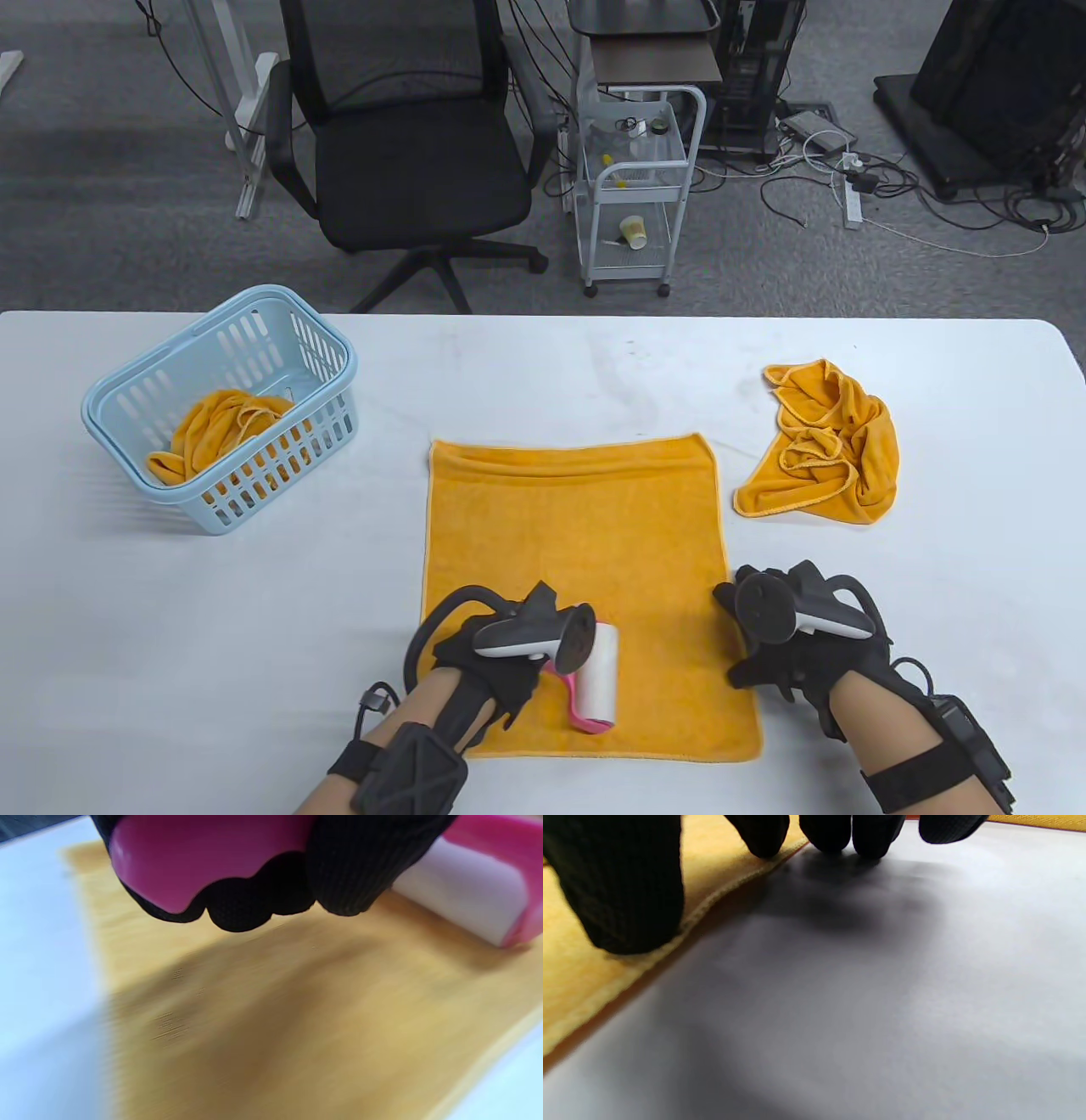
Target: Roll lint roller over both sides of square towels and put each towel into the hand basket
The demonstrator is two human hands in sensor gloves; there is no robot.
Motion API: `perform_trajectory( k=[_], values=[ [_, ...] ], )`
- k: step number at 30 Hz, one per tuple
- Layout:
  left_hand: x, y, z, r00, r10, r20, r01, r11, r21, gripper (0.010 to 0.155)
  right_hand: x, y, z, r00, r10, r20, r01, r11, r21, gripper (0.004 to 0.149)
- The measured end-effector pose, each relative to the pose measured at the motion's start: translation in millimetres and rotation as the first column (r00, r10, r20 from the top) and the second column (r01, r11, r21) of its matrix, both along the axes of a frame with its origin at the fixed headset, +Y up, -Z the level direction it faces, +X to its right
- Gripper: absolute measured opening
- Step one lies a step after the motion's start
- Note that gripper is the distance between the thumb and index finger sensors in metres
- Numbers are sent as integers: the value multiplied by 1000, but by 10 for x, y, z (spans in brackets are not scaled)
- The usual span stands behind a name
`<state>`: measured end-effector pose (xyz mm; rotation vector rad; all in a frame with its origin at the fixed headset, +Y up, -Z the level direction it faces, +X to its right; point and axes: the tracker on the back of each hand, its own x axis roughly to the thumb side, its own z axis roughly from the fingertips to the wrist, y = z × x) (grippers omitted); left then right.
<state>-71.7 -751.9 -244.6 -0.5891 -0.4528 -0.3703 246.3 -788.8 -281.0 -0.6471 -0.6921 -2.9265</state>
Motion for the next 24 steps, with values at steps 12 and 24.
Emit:
perform_trajectory(
  k=[12,24],
  values=[
    [-855,232,-54,983,-123,-140,131,990,54,51,1,0,1,1000,-2,4,2,1000,-3,98],
    [393,-36,-433,982,185,29,-186,981,50,57,19,-1,0,1000,-16,15,16,1000,-7,98]
  ],
)
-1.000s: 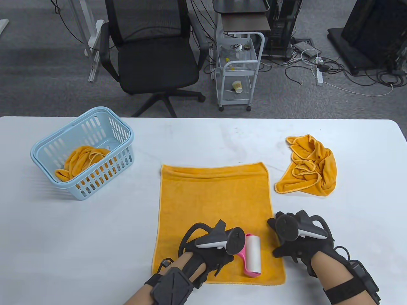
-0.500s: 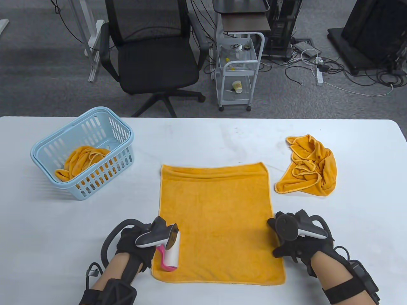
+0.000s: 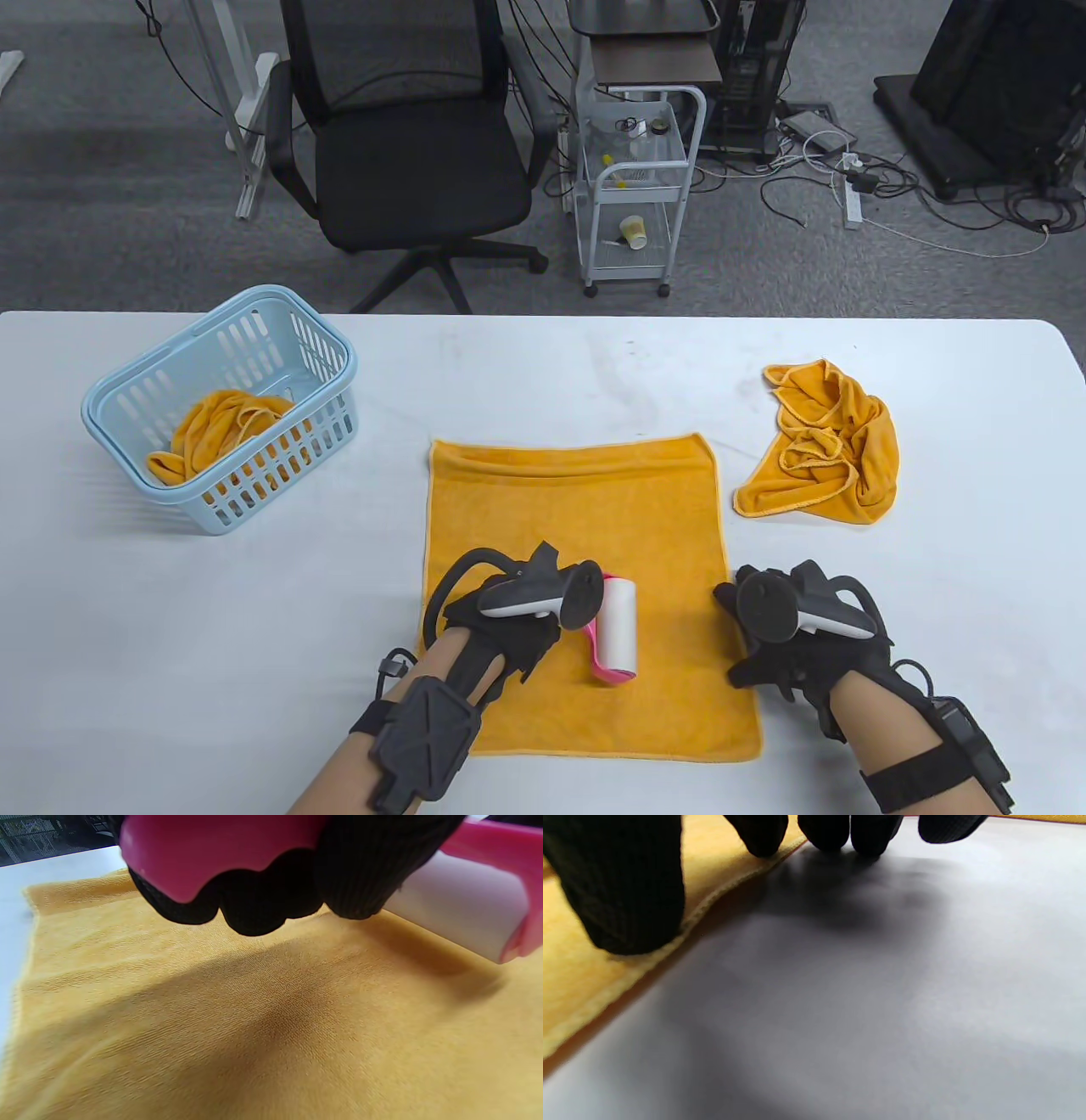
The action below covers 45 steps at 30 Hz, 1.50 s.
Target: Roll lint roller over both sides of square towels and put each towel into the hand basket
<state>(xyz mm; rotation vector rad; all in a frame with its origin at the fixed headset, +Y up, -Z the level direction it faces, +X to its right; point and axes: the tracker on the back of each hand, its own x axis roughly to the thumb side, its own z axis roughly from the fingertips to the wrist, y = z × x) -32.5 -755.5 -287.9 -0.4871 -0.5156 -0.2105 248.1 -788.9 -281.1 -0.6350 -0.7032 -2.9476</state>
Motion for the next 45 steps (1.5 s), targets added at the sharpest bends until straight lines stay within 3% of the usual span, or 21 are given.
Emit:
perform_trajectory(
  k=[4,9,13,16,17,20,22,26,29,32,34,40,42,45],
  values=[
    [-192,-7,-76,990,-129,-49,131,990,50,50,2,0,0,1000,1,-1,-1,1000,0,98],
    [-739,96,-147,910,-378,-168,398,911,104,44,1,1,0,1000,4,-2,-4,1000,0,98],
    [-1079,143,-170,848,-470,-245,504,858,97,44,1,2,-1,1000,5,-3,-5,1000,0,98],
    [-1097,211,-163,839,-483,-248,520,847,108,46,0,2,0,1000,5,-3,-5,1000,0,98],
    [-1034,249,-182,860,-453,-234,489,863,127,47,1,2,-1,1000,4,-2,-4,1000,-1,98],
    [-760,308,-246,953,-223,-205,249,963,106,49,-2,1,3,1000,6,-3,-6,1000,1,98],
    [-515,300,-293,981,-101,-163,119,987,104,52,0,0,3,1000,3,-1,-3,1000,0,98],
    [-59,144,-392,996,-10,-85,19,995,103,54,3,-3,5,1000,-3,3,3,1000,-2,98],
    [36,-3,-450,995,-34,-93,44,993,112,54,4,-3,4,1000,-5,3,5,1000,-3,98],
    [-101,-48,-499,987,-87,-139,108,982,155,50,6,-4,4,1000,-7,3,7,1000,-4,98],
    [-287,3,-541,960,-213,-184,247,952,184,47,5,-4,3,1000,-7,2,7,1000,-4,98],
    [-918,110,-636,807,-480,-343,557,813,171,44,7,-4,3,1000,-7,2,7,1000,-5,97],
    [-1073,137,-652,799,-476,-367,558,815,158,46,7,-4,3,1000,-7,2,7,1000,-5,97],
    [-1151,180,-661,867,-331,-372,397,911,113,51,8,-3,1,1000,-9,3,9,1000,-5,98]
  ],
)
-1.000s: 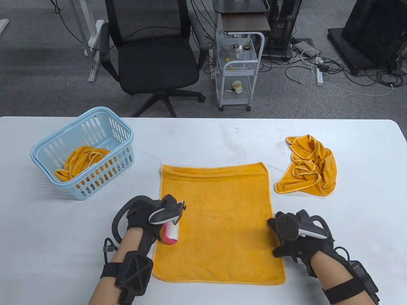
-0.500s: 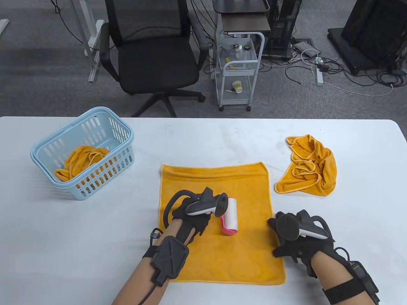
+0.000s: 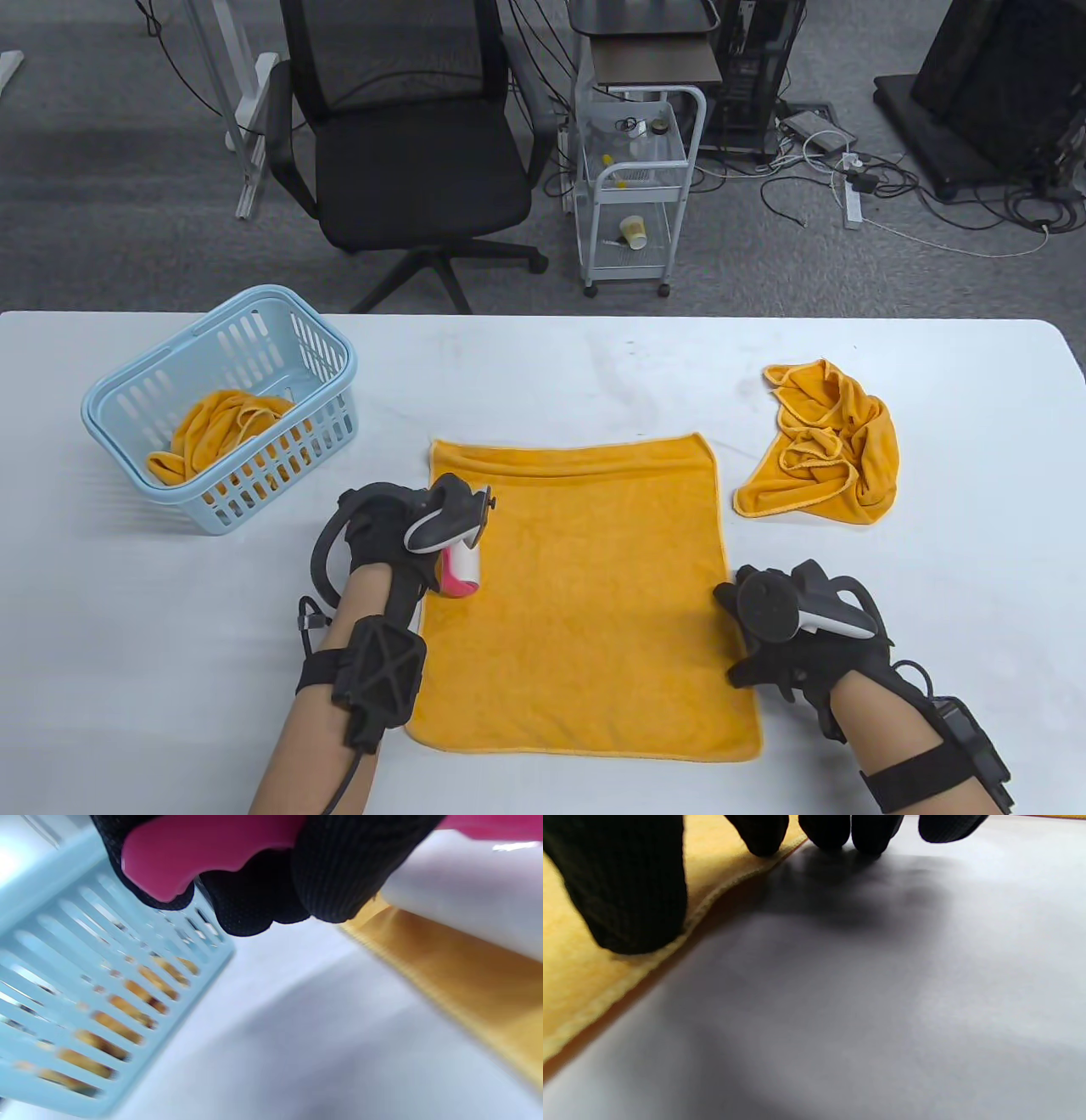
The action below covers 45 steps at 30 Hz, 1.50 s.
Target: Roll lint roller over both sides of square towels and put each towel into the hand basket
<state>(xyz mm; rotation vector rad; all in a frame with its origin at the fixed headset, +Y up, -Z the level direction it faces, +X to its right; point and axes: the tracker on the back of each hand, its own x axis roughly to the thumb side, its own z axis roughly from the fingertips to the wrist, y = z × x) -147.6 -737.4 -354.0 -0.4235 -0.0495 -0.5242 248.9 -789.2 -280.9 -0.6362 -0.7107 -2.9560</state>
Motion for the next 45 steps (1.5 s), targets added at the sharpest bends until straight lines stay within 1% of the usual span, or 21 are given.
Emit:
perform_trajectory(
  k=[2,4,8,12,15,17,20,23,25,26,28,29,31,33,36,38,40,41,42,44,45],
  values=[
    [99,-35,-26,985,169,21,-169,986,0,54,1,0,0,1000,0,0,0,1000,0,97],
    [297,-108,-62,946,321,49,-320,947,-25,56,6,-3,0,1000,-5,3,5,1000,0,97],
    [664,-260,-110,915,385,121,-381,923,-52,59,10,-5,1,1000,-11,9,11,1000,-1,97],
    [730,-356,-150,923,367,119,-365,930,-38,56,13,-5,2,1000,-12,11,12,1000,0,97],
    [612,-285,-142,972,195,132,-200,979,30,51,15,-6,0,1000,-13,11,13,1000,-1,97],
    [461,-207,-116,994,29,109,-37,997,73,49,15,-5,-1,1000,-14,13,14,1000,-2,97],
    [229,-135,-81,987,-150,66,142,984,110,47,15,-4,-3,1000,-11,12,11,1000,-1,97],
    [40,-78,-46,974,-225,21,222,969,109,47,16,-5,-4,1000,-11,12,11,1000,-2,97],
    [-25,-1,-16,985,-170,6,169,979,111,49,16,-4,-5,1000,-10,11,10,1000,-1,97],
    [-14,39,14,997,-82,4,81,991,106,50,17,-4,-5,1000,-10,11,10,1000,-1,97],
    [87,75,81,993,110,32,-112,993,44,53,16,-5,-6,1000,-10,10,10,1000,-1,97],
    [195,87,122,979,195,60,-196,981,13,54,16,-5,-7,1000,-10,10,10,1000,-2,97],
    [493,56,180,944,304,125,-301,953,-46,57,16,-6,-7,1000,-12,11,12,1000,-2,97],
    [744,-18,235,912,378,161,-365,925,-105,58,16,-6,-8,1000,-11,12,11,1000,-2,97],
    [1005,-138,287,875,445,190,-418,893,-164,59,17,-6,-8,1000,-11,12,11,1000,-1,97],
    [1056,-216,302,884,425,193,-395,902,-176,58,16,-6,-9,1000,-10,12,10,1000,-1,97],
    [1012,-262,313,917,347,198,-318,934,-163,55,15,-7,-9,1000,-10,11,10,1000,-2,97],
    [942,-251,315,935,287,206,-265,956,-127,54,15,-7,-10,1000,-9,10,9,1000,-2,97],
    [880,-240,310,942,268,200,-250,962,-112,52,14,-7,-10,1000,-8,10,8,1000,-2,97],
    [678,-203,317,967,202,155,-189,977,-95,50,13,-7,-9,1000,-7,9,7,1000,-1,97],
    [563,-183,324,980,137,144,-127,989,-75,49,11,-7,-9,1000,-6,9,6,1000,-1,97]
  ],
)
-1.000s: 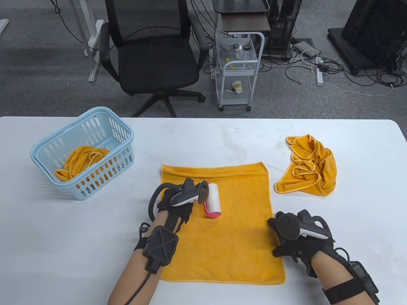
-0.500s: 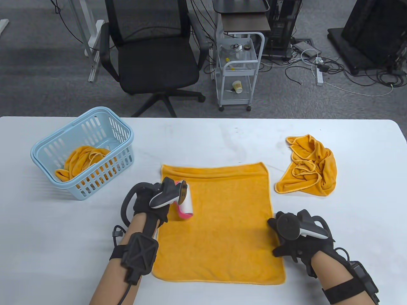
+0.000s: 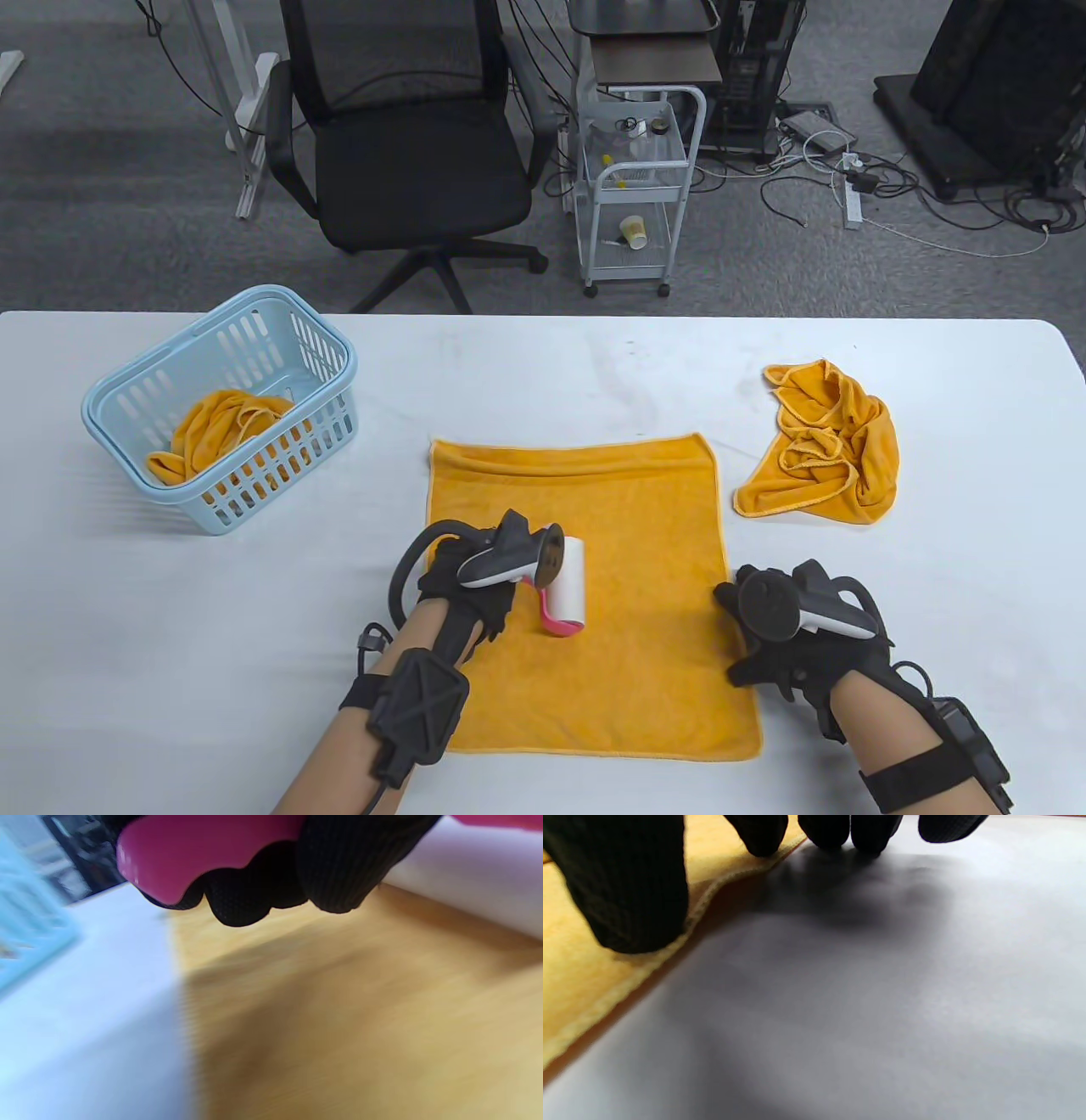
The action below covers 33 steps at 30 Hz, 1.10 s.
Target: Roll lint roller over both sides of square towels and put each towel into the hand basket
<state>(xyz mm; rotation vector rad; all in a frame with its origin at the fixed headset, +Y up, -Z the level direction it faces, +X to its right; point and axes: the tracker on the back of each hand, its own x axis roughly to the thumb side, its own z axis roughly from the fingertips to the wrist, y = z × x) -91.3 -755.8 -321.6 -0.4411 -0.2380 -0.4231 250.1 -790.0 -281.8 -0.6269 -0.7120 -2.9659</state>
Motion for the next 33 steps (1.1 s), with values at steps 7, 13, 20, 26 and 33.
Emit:
perform_trajectory(
  k=[7,13,20,26,33],
  values=[
    [-636,157,96,970,-226,-94,234,969,79,48,-2,3,-2,1000,3,-3,-3,1000,0,97],
    [-385,263,208,981,191,-29,-190,981,29,52,-4,2,1,1000,2,-1,-2,1000,0,97],
    [572,91,490,917,362,166,-346,931,-118,56,-4,2,2,1000,1,0,-1,1000,-1,97],
    [694,-122,608,943,239,230,-212,968,-135,54,-3,3,3,1000,-2,3,2,1000,0,97],
    [-81,-43,553,992,81,99,-75,995,-64,48,-5,5,4,1000,0,4,0,1000,0,97]
  ],
)
